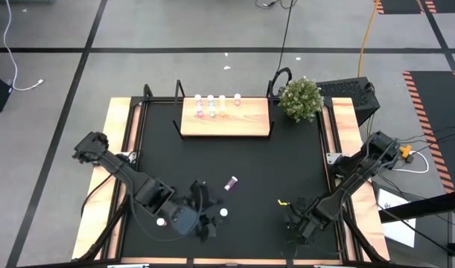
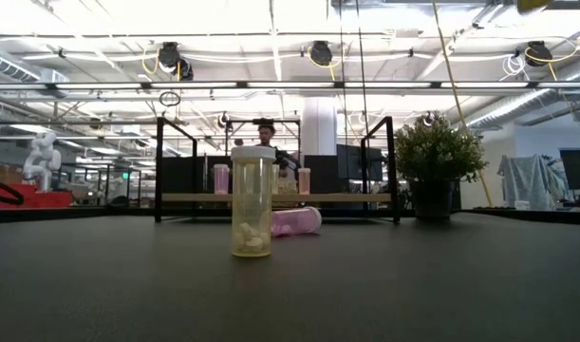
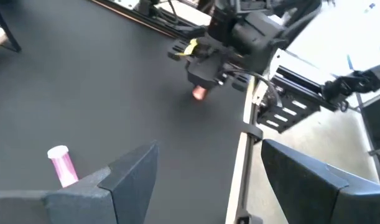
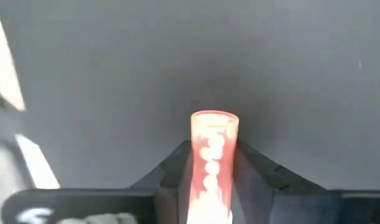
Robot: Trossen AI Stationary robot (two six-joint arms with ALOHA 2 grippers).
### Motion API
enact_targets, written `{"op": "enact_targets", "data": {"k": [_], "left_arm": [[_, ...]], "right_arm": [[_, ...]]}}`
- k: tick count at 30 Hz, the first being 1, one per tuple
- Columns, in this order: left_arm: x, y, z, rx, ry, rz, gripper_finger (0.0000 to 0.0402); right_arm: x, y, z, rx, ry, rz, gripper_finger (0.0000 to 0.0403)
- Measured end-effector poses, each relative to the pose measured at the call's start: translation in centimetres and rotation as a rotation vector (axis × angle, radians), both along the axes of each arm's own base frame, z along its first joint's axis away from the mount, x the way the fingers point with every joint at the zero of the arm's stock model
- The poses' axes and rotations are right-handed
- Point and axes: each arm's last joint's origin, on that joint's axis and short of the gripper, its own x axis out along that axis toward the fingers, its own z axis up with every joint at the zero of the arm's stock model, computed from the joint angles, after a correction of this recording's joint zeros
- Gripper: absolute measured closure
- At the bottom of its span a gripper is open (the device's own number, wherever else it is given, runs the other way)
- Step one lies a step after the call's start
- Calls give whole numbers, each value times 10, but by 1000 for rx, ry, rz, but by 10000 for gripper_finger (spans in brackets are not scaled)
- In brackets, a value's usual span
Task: Pick and place medicine bottles onto shelf by color
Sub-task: Put the right red medicine bottle on the shelf aligned with the other red medicine bottle
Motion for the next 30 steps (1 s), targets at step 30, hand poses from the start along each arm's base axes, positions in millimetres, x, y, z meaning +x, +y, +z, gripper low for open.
{"op": "enact_targets", "data": {"k": [30], "left_arm": [[38,53,24,1323,-26,-346,117]], "right_arm": [[22,-123,93,1346,-1254,-1452,307]]}}
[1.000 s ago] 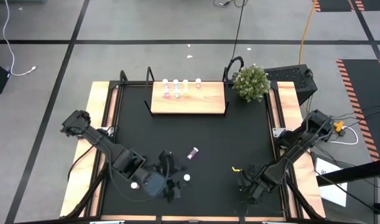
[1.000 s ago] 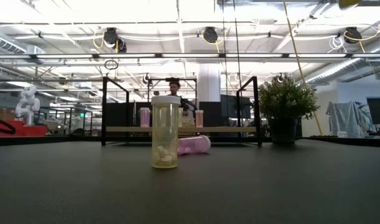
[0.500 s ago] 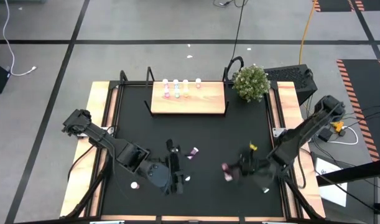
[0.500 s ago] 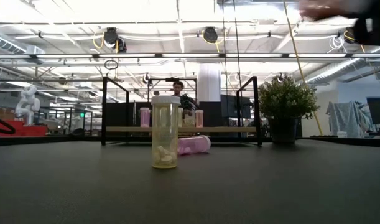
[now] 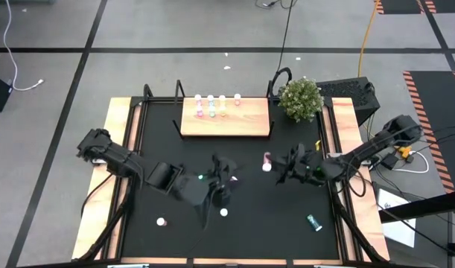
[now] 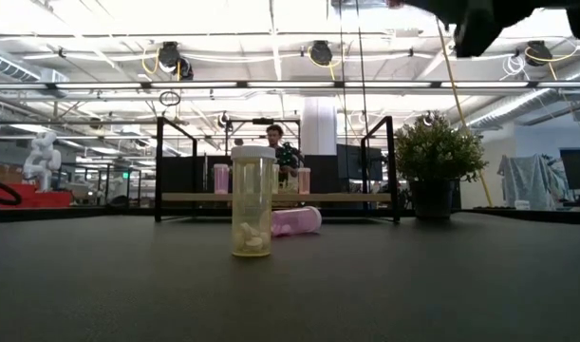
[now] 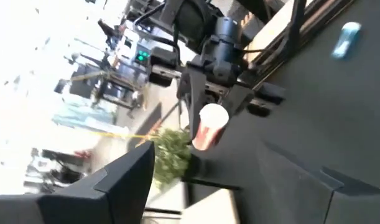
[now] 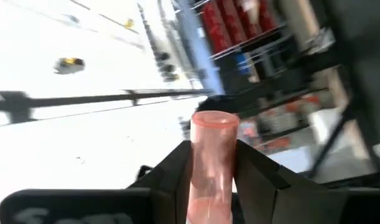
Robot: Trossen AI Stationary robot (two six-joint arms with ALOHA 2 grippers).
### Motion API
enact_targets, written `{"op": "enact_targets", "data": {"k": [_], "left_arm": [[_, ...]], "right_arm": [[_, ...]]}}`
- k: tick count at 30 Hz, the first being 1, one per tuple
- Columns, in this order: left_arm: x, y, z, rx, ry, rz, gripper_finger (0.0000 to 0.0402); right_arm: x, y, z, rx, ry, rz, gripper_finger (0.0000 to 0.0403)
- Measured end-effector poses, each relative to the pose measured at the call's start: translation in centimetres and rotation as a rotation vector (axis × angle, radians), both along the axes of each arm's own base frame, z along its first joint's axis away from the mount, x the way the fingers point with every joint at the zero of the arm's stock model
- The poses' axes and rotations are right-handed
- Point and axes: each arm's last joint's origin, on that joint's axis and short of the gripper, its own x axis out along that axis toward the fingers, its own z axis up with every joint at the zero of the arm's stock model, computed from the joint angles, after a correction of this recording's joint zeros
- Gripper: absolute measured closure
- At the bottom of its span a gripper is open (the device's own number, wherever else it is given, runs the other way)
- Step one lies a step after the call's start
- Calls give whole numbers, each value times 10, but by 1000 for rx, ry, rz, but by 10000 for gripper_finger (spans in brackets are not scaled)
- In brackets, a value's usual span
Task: Pick and place medicine bottles onto shelf by color
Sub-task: Put the right red medicine bottle on the shelf aligned with the other red medicine bottle
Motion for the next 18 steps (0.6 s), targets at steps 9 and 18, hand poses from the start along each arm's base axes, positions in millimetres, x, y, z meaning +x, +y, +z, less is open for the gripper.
{"op": "enact_targets", "data": {"k": [9,18], "left_arm": [[42,50,-1,72,-103,-54,117],[58,97,-21,-89,0,-143,117]], "right_arm": [[6,-15,11,158,-106,-42,307],[11,-28,9,215,-108,-94,307]]}}
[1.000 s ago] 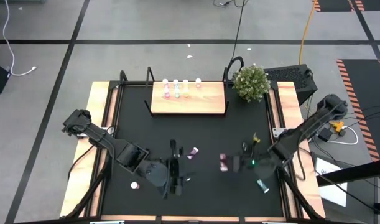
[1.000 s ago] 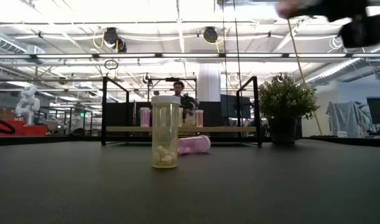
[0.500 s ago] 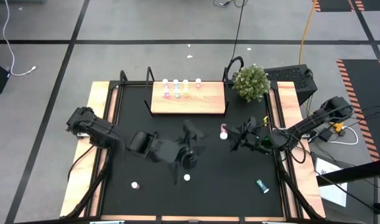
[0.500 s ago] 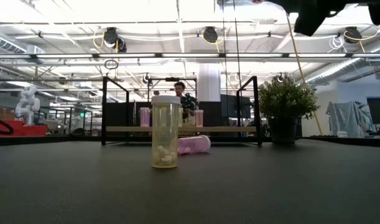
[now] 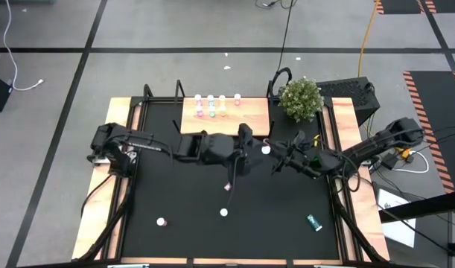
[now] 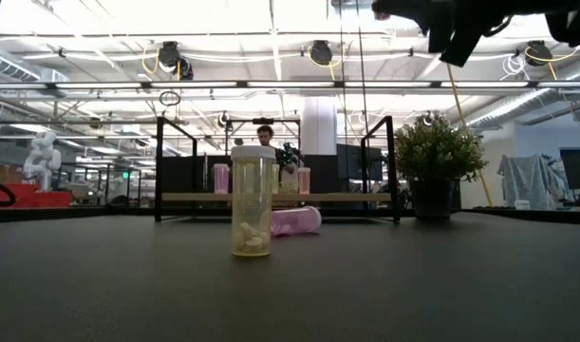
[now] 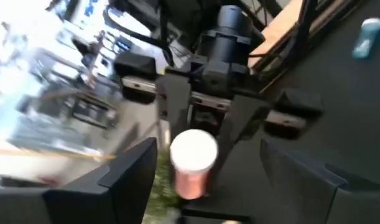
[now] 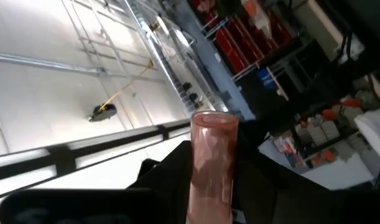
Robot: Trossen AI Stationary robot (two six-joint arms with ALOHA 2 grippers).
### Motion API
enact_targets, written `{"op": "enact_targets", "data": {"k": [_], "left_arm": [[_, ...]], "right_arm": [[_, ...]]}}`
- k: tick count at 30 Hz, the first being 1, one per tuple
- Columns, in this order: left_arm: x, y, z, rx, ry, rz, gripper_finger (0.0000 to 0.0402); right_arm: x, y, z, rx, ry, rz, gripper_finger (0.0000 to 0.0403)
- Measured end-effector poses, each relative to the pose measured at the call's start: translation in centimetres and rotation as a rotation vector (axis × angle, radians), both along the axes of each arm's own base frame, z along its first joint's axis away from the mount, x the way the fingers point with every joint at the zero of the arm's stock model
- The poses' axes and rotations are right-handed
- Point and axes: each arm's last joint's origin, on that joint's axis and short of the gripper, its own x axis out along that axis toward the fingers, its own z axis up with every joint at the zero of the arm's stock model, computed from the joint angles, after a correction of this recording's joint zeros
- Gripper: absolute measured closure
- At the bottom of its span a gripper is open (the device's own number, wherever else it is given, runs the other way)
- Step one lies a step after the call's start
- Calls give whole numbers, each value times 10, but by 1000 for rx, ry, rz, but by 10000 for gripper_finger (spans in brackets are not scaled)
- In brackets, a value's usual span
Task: Pick and place medicine bottles onto shelf by color
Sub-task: Put the right red medicine bottle on the shelf aligned with the other red medicine bottle
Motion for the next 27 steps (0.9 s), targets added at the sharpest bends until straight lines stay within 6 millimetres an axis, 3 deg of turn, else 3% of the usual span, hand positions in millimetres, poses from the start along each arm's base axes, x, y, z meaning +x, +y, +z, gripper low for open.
{"op": "enact_targets", "data": {"k": [4,9,16,20,27], "left_arm": [[3,24,3,-167,-51,76,117],[6,44,-1,-249,-50,98,117],[19,41,-19,-196,-9,30,117],[21,41,-19,-187,-26,51,119],[21,51,-20,-173,-27,101,175]], "right_arm": [[3,-8,-4,-6,42,-39,307],[5,-19,-6,-8,55,-89,307],[5,-24,-5,-9,50,-110,307],[5,-24,-4,-4,35,-111,307],[5,-24,-4,-4,36,-111,307]]}}
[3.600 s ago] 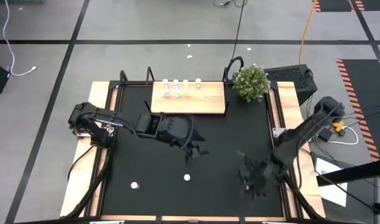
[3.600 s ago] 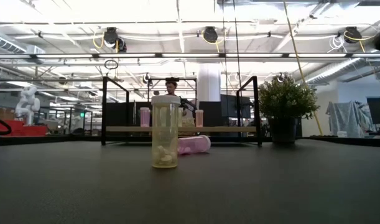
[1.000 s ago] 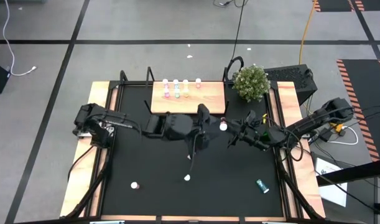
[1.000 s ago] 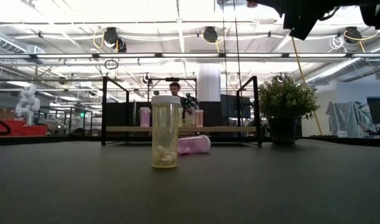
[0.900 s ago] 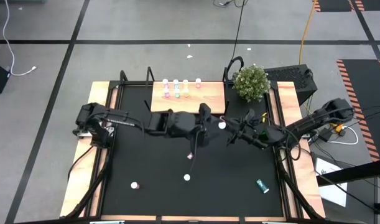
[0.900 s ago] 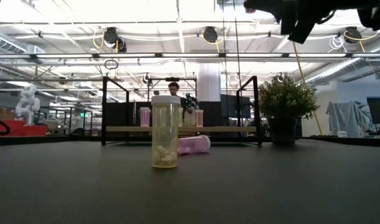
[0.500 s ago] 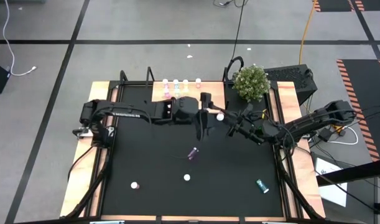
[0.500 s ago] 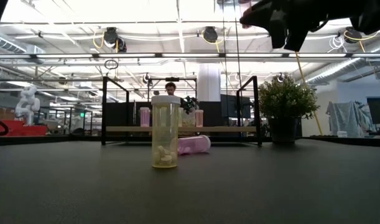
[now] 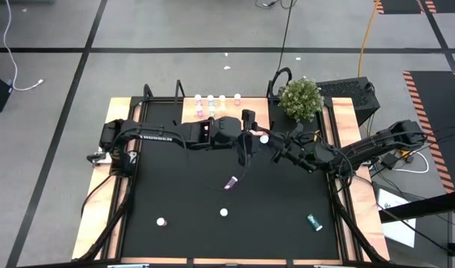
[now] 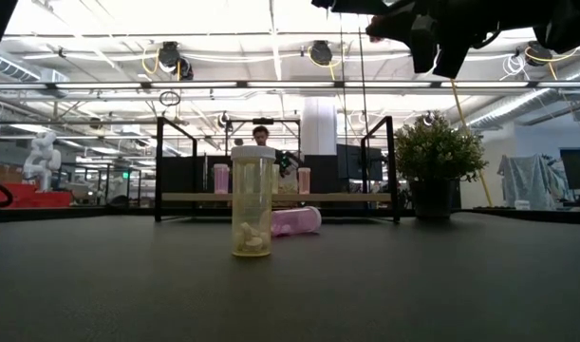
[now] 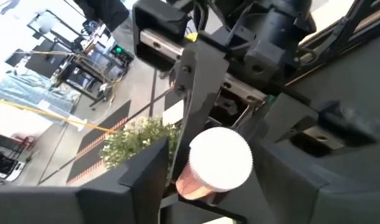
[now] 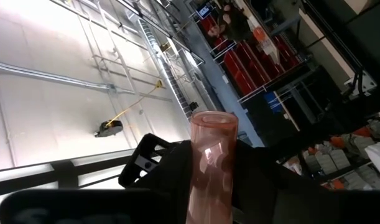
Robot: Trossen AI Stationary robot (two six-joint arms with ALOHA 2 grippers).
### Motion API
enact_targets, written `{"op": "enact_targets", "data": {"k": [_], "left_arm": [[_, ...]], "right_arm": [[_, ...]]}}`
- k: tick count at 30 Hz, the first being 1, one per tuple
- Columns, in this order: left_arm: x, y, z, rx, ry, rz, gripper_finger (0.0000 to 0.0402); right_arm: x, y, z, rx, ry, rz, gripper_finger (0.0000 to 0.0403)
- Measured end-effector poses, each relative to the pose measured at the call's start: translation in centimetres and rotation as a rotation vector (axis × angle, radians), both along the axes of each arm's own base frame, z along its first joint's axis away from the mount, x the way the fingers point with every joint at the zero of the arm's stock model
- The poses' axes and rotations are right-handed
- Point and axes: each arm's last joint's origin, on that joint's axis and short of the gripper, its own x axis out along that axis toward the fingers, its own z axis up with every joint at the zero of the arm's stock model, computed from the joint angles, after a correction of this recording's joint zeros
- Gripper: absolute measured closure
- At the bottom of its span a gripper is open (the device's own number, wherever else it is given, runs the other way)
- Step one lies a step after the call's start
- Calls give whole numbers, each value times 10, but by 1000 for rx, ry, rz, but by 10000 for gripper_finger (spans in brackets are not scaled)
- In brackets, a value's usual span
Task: Pick and place medicine bottles onto shelf by color
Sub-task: Put the right red medicine bottle on the shelf aligned with the other red medicine bottle
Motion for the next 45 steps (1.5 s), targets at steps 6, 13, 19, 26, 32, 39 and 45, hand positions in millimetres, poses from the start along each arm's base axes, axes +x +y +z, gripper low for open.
{"op": "enact_targets", "data": {"k": [6,13,19,26,32,39,45], "left_arm": [[0,1,1,5,-8,4,215],[1,0,2,18,-21,-3,229],[1,0,3,34,-24,-8,235],[1,0,3,39,-20,-9,273],[1,0,3,39,-21,-6,279],[-1,2,6,37,-35,51,273],[-12,7,18,42,-39,86,285]], "right_arm": [[0,0,0,0,1,-2,307],[0,-1,0,3,-2,-6,307],[0,-2,0,23,-13,-9,307],[0,-2,0,28,-15,-13,307],[0,-2,0,13,-8,-16,302],[-6,-5,8,-160,75,-129,232],[-16,-8,-9,-193,148,-216,150]]}}
